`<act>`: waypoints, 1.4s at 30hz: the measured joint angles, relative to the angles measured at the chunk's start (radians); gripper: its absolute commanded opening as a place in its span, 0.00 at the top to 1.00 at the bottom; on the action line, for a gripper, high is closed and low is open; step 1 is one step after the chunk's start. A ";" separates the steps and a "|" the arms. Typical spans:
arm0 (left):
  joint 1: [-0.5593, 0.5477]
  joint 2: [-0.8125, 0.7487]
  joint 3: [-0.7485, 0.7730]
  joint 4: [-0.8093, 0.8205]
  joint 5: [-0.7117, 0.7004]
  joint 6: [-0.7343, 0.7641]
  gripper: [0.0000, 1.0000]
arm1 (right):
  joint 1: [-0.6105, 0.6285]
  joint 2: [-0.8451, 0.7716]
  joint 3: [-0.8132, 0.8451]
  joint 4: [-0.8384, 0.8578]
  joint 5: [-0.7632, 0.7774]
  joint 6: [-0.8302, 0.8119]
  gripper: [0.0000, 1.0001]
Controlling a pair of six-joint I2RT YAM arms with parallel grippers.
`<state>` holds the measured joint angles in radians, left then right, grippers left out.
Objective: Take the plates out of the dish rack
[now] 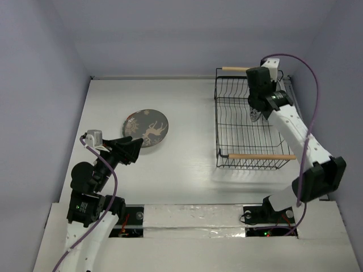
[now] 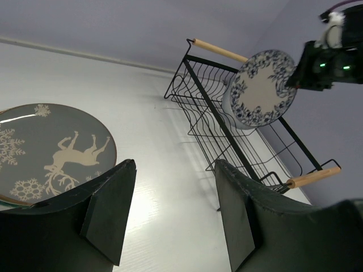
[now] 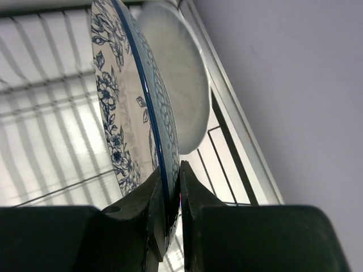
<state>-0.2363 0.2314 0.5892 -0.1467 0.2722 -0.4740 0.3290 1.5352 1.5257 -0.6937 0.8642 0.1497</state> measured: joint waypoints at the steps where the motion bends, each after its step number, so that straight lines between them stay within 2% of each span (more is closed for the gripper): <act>1: 0.000 0.000 0.000 0.000 0.000 0.000 0.46 | 0.008 -0.040 0.004 -0.003 -0.013 0.002 1.00; 5: 0.002 0.000 0.000 0.000 0.000 0.000 0.46 | 0.039 -0.192 0.011 0.005 -0.066 0.025 1.00; 8: 0.003 0.002 0.000 0.000 0.000 0.000 0.46 | 0.054 -0.313 -0.005 0.029 -0.161 0.064 1.00; 11: 0.012 0.007 0.000 0.000 0.000 0.000 0.46 | 0.074 -0.426 -0.092 0.143 -0.306 0.134 1.00; 14: 0.020 0.016 0.000 0.000 0.001 0.000 0.46 | 0.104 -0.449 -0.179 0.280 -0.486 0.239 1.00; 18: 0.024 0.023 0.000 0.000 0.000 0.000 0.46 | 0.187 -0.272 -0.199 0.509 -0.730 0.392 1.00; 20: 0.024 0.026 0.000 0.000 0.000 0.000 0.47 | 0.245 -0.133 -0.188 0.599 -0.797 0.448 1.00; 23: 0.031 0.026 0.000 0.000 0.000 0.000 0.51 | 0.321 0.043 -0.172 0.647 -0.865 0.512 1.00; 27: 0.035 0.026 0.000 -0.001 0.000 0.000 0.84 | 0.394 0.224 -0.152 0.660 -0.923 0.592 1.00; 30: 0.035 0.026 0.000 -0.001 0.000 0.001 0.93 | 0.418 0.323 -0.124 0.681 -0.955 0.644 1.00; 35: 0.035 0.026 0.000 0.000 0.000 0.001 0.93 | 0.432 0.427 -0.098 0.763 -0.968 0.719 1.00; 39: 0.035 0.026 0.000 0.000 0.000 -0.001 0.75 | 0.432 0.485 -0.080 0.810 -0.970 0.766 1.00; 42: 0.035 0.026 0.000 0.000 0.000 -0.002 0.69 | 0.431 0.523 -0.071 0.834 -0.969 0.787 1.00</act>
<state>-0.2008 0.2577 0.5892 -0.1471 0.2722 -0.4759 0.7605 2.0579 1.4544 0.1398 -0.1051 0.9367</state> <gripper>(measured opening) 0.279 0.166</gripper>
